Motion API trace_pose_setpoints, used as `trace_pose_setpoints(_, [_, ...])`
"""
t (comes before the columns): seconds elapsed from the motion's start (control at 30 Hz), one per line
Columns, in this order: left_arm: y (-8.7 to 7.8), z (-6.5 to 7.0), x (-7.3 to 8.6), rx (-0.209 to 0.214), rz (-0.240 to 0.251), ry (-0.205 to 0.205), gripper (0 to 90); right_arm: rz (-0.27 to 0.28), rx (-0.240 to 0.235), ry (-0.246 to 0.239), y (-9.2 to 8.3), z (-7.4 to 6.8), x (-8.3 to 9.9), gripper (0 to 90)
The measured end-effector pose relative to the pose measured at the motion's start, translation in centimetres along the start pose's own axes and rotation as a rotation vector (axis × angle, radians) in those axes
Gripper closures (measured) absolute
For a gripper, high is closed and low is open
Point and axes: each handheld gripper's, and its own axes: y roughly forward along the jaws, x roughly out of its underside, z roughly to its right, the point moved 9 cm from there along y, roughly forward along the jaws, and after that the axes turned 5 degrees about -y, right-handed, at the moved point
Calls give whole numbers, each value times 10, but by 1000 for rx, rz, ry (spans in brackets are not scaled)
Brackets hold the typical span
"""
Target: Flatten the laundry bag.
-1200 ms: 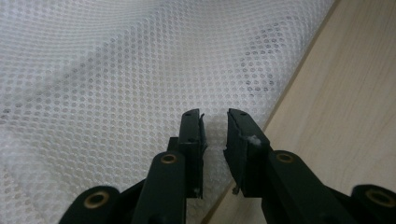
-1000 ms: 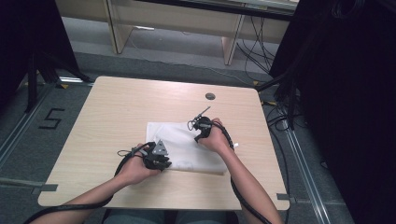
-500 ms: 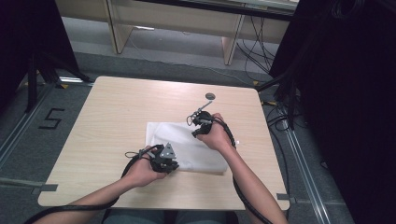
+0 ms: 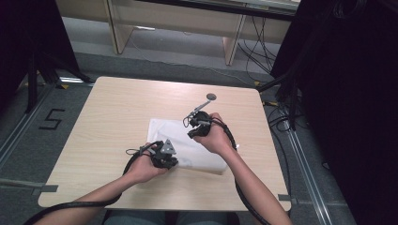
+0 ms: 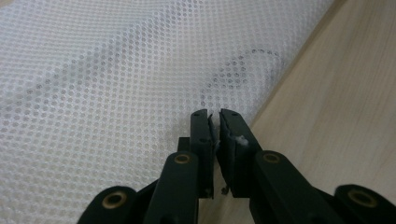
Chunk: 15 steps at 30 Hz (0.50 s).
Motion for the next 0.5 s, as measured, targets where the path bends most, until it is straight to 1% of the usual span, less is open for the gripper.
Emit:
trace_pose_setpoints(0.03, [-1, 2, -1, -1, -1, -1, 831, 3, 6, -5, -1, 0, -1, 875])
trace_pose_setpoints(0.07, [-3, 5, -2, 6, 4, 6, 830, 4, 12, 4, -4, -2, -1, 900])
trace_pose_setpoints(0.1, [-3, 7, -3, 12, 4, 10, 829, 6, 11, -3, -4, -2, -1, 900])
trace_pose_setpoints(0.17, [-2, 9, -3, 17, 5, 10, 829, -3, 14, 1, -5, -2, 1, 900])
trace_pose_setpoints(0.2, [-2, 9, -2, 16, -4, 19, 827, -9, 8, 8, -5, -3, 3, 900])
trace_pose_setpoints(0.27, [-1, 10, -1, 15, -1, 11, 827, -5, 13, 16, -5, -1, 3, 900])
trace_pose_setpoints(0.3, [-1, 9, -1, 16, -2, 16, 828, 2, 35, 30, -4, 8, 5, 882])
trace_pose_setpoints(0.33, [-1, 9, 0, 14, -2, 10, 828, 2, 35, 30, -4, 8, 5, 882])
trace_pose_setpoints(0.37, [-1, 9, 0, 20, -3, 5, 828, 3, 39, 56, -2, 14, 7, 876])
trace_pose_setpoints(0.4, [-1, 9, -1, 19, 3, 8, 827, 2, 33, 65, 0, 19, 10, 895])
trace_pose_setpoints(0.43, [-1, 9, 0, 20, 1, 15, 828, -7, 31, 86, 2, 23, 14, 900])
trace_pose_setpoints(0.47, [0, 10, 0, 23, -2, 0, 827, -24, 16, 139, 4, 24, 18, 900])
trace_pose_setpoints(0.5, [0, 9, 1, 23, -7, 6, 826, -23, 28, 124, 9, 32, 23, 900])
